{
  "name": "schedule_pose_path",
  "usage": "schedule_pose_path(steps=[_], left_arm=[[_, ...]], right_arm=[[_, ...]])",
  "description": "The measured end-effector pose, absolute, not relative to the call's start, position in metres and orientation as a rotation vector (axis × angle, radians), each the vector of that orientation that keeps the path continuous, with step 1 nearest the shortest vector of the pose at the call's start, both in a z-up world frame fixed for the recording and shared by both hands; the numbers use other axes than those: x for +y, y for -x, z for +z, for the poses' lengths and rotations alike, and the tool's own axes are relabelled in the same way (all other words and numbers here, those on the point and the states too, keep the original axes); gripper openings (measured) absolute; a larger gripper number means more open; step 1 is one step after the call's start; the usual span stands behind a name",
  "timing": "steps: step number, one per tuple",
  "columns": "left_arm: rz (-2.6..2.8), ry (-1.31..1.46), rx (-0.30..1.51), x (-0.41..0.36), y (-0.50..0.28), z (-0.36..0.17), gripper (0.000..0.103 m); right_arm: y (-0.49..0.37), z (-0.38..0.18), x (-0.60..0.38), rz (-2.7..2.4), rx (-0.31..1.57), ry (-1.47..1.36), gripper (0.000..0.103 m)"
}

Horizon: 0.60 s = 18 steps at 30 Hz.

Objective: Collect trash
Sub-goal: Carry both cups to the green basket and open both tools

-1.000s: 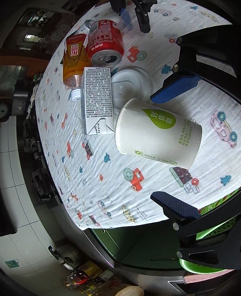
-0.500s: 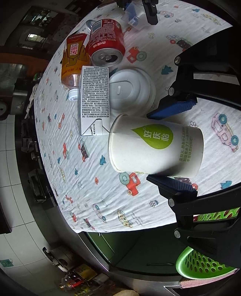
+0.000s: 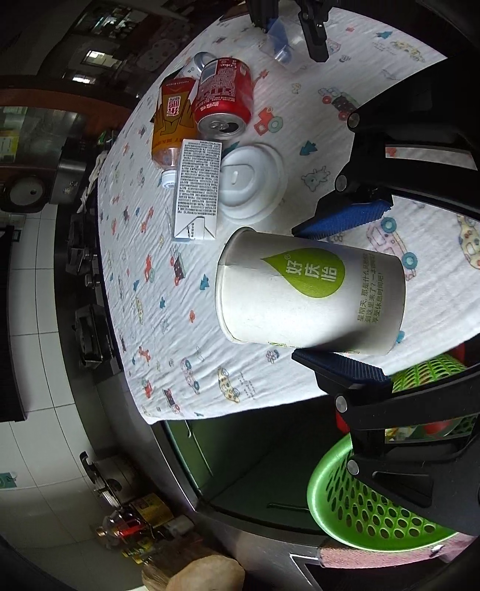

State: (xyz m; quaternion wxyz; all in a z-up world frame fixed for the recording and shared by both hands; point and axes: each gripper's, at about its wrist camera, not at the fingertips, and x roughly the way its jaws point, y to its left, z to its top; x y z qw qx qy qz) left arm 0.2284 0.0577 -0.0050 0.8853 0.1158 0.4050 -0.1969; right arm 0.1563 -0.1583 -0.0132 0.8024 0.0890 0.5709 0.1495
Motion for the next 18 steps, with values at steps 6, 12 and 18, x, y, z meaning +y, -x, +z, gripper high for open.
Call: schedule_pose_path(steps=[6,12,18], left_arm=[[-0.327,-0.203,0.828,0.1,-0.212,0.005,0.059],[-0.188,-0.137,0.833,0.161,-0.197,0.01,0.059],[-0.043,-0.06,0.876,0.227,-0.189,-0.002,0.059]], right_arm=[[-0.16,-0.003,-0.125,0.389,1.201,-0.138,0.062],[-0.167,0.004,-0.079,0.487,1.179,-0.08,0.062],[-0.177,0.007,-0.032,0.582,1.166,-0.036,0.062]])
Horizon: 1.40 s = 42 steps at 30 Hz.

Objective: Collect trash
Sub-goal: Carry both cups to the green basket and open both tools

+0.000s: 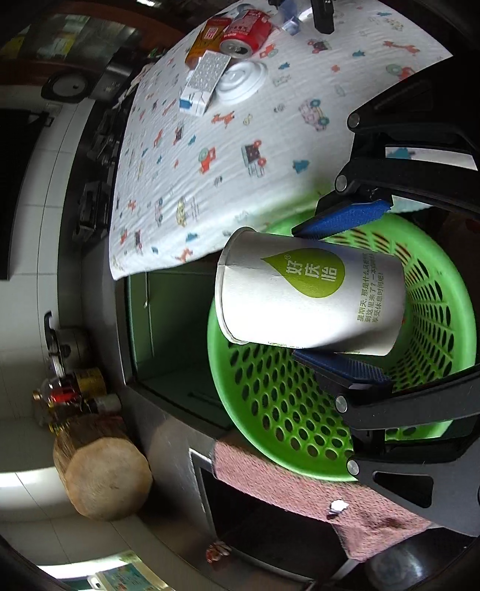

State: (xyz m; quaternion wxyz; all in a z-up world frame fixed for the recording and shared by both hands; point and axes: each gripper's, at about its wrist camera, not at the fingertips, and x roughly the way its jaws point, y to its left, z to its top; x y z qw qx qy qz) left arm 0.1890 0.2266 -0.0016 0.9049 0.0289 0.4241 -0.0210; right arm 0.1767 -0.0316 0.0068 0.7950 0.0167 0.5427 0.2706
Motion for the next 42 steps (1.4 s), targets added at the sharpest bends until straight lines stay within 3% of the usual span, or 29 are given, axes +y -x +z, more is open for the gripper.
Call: schedule_pose_path(steps=[18,21,39,42], left_arm=[[0.122,0.072,1.014,0.307,-0.204,-0.063,0.063],[0.138,0.077,1.01,0.312,-0.204,-0.063,0.073],[0.161,0.122,0.933,0.323,-0.162,-0.037,0.08],[0.164,0.118,0.931,0.323,-0.158,-0.036,0.081]], right_arm=[[-0.217,0.018,0.098,0.769,1.123,0.065,0.062],[-0.226,0.019,0.115,0.792,1.112,0.077,0.062],[-0.263,-0.013,0.202,0.842,1.119,0.142,0.063],[-0.262,-0.013,0.205,0.852,1.113,0.136,0.07]])
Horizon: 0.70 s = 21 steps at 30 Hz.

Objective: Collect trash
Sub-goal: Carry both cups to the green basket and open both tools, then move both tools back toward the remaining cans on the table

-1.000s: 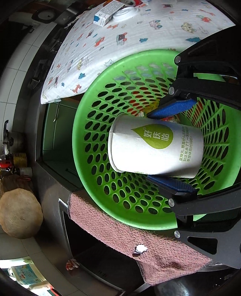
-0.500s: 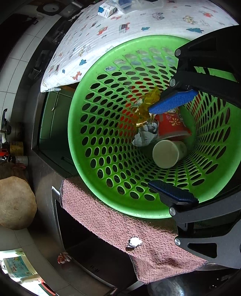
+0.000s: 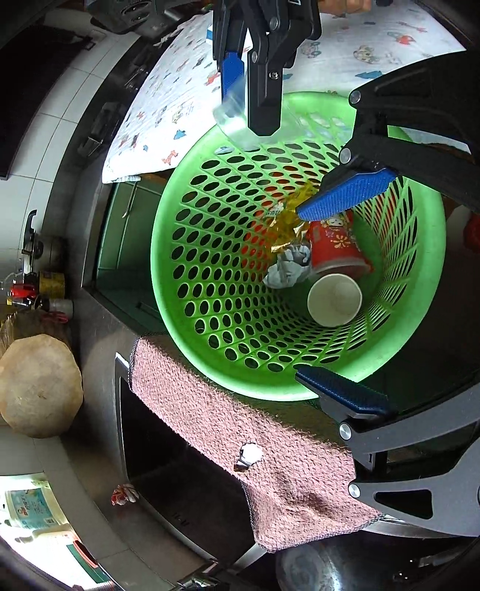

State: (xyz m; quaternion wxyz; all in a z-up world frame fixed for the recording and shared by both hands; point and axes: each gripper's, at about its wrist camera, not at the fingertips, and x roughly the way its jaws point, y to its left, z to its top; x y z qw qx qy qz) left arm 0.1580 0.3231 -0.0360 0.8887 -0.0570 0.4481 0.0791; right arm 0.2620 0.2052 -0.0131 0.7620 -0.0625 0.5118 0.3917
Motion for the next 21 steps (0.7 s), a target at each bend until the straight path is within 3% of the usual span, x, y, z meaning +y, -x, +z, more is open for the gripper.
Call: schedule_pose_path(steps=[2,21], left_arm=[[0.166,0.119,0.934,0.323,-0.156,-0.036,0.081],[0.085,0.079,0.895,0.264,-0.149,-0.016,0.084]], right_arm=[[-0.259,-0.009,0.204,0.863,1.098,0.129,0.076],[-0.211,0.022,0.07,0.739,0.979,0.148,0.087]])
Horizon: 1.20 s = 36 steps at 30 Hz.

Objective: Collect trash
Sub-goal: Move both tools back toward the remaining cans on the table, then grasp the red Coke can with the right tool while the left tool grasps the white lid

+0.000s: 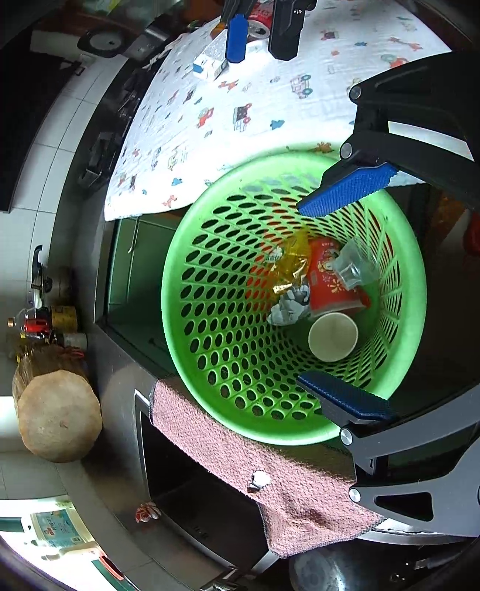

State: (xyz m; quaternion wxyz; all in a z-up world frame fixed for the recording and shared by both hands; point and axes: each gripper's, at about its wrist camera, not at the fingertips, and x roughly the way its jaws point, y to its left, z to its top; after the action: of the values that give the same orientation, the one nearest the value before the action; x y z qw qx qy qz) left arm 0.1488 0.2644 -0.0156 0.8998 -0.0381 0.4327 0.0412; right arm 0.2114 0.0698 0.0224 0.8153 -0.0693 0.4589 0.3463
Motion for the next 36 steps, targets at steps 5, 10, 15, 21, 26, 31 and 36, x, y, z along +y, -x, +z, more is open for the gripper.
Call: schedule_pose_path(steps=[5,10,15,21,26,31,36], left_arm=[[0.042,0.051,0.883,0.234,-0.152,-0.008,0.084],[-0.003,0.029,0.869,0.205,-0.155,0.0,0.085],[-0.044,0.02,0.873,0.174,-0.162,0.001,0.085],[-0.094,0.0,0.887,0.139,-0.172,-0.002,0.086],[-0.135,-0.022,0.891,0.11,-0.18,-0.004,0.093],[-0.188,-0.068,0.898,0.077,-0.189,-0.007,0.093],[-0.234,-0.099,0.907,0.051,-0.2,-0.011,0.093]], right_arm=[[-0.203,0.026,0.014,0.659,0.97,0.151,0.088],[-0.197,0.027,-0.04,0.571,0.971,0.171,0.088],[-0.195,0.024,-0.09,0.493,0.981,0.19,0.088],[-0.2,0.019,-0.133,0.443,0.997,0.238,0.089],[-0.207,0.009,-0.155,0.425,1.011,0.315,0.089],[-0.216,-0.004,-0.165,0.444,1.024,0.384,0.089],[-0.227,-0.017,-0.169,0.478,1.054,0.422,0.089]])
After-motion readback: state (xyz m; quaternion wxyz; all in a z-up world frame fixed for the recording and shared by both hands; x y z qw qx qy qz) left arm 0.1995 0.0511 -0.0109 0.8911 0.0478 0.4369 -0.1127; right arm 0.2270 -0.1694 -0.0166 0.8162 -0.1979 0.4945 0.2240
